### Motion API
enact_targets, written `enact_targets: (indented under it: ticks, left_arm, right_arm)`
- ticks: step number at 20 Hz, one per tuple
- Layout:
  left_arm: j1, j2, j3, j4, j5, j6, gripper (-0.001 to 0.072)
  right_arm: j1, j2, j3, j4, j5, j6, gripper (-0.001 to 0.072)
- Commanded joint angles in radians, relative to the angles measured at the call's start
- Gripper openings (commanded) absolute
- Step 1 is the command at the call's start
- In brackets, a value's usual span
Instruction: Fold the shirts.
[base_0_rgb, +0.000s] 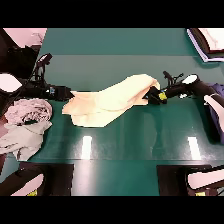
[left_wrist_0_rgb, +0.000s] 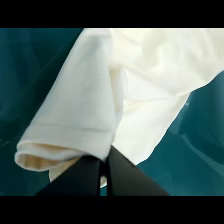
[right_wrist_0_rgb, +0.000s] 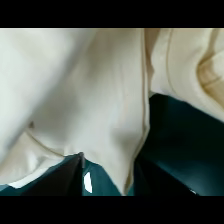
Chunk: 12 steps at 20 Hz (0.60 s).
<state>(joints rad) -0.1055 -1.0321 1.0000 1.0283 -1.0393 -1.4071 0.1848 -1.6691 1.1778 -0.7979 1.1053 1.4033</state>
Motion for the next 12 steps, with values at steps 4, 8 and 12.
enact_targets:
  ticks: [4, 8, 12]
  left_arm:
    - [0.005, 0.004, 0.023, -0.012, -0.002, 0.000, 0.0025]
    - [0.033, 0.004, 0.259, -0.015, -0.027, -0.011, 0.0025]
    - [0.033, 0.004, 0.626, -0.037, -0.031, -0.011, 0.0025]
  right_arm:
    - [-0.018, 0.085, 0.005, -0.037, -0.021, 0.001, 0.0014]
    - [-0.122, 0.312, 0.177, -0.042, -0.030, 0.000, 0.0013]
    - [-0.208, 0.500, 0.490, -0.043, -0.073, -0.013, 0.0013]
